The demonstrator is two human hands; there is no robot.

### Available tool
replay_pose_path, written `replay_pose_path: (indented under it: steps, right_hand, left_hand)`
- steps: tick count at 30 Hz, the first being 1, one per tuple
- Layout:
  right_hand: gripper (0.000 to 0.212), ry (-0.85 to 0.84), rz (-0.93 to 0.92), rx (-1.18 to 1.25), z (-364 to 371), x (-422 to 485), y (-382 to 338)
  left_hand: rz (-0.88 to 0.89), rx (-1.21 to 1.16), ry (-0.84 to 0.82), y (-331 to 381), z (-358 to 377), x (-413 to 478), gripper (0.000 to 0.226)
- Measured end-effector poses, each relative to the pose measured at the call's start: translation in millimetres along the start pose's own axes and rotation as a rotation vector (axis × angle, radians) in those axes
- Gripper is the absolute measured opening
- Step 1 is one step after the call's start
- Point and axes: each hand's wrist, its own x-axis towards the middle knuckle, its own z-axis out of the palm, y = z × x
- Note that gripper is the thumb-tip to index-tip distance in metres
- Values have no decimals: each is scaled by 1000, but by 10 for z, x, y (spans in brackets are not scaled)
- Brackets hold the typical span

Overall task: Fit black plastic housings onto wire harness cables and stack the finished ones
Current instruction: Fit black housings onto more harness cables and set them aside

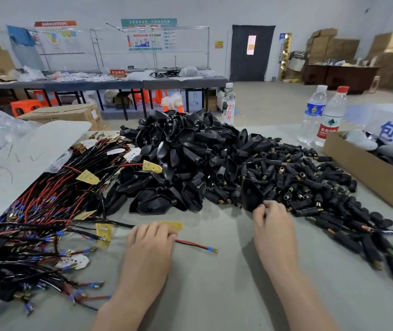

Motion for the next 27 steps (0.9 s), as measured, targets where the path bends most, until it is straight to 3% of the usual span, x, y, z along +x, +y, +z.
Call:
replay_pose_path:
  steps: [5, 9, 15, 19, 27]
  right_hand:
    - [17, -69, 147, 355, 4, -22, -64]
    - [18, -146, 213, 466, 3, -56, -96]
    - [23, -247, 363, 644, 53, -30, -102]
    - [17, -251, 365, 648, 67, -21, -108]
    - [14, -280, 357, 586, 90, -9, -76]
  left_hand:
    - [33, 4, -27, -73, -53, -16, 45]
    - [-15, 41, -50, -120, -87, -22, 48]
    - [-21, -6, 95, -52, -62, 1, 35]
    - [61, -162, 204, 34, -79, 4, 20]
    - [137, -280, 165, 53, -135, -30, 21]
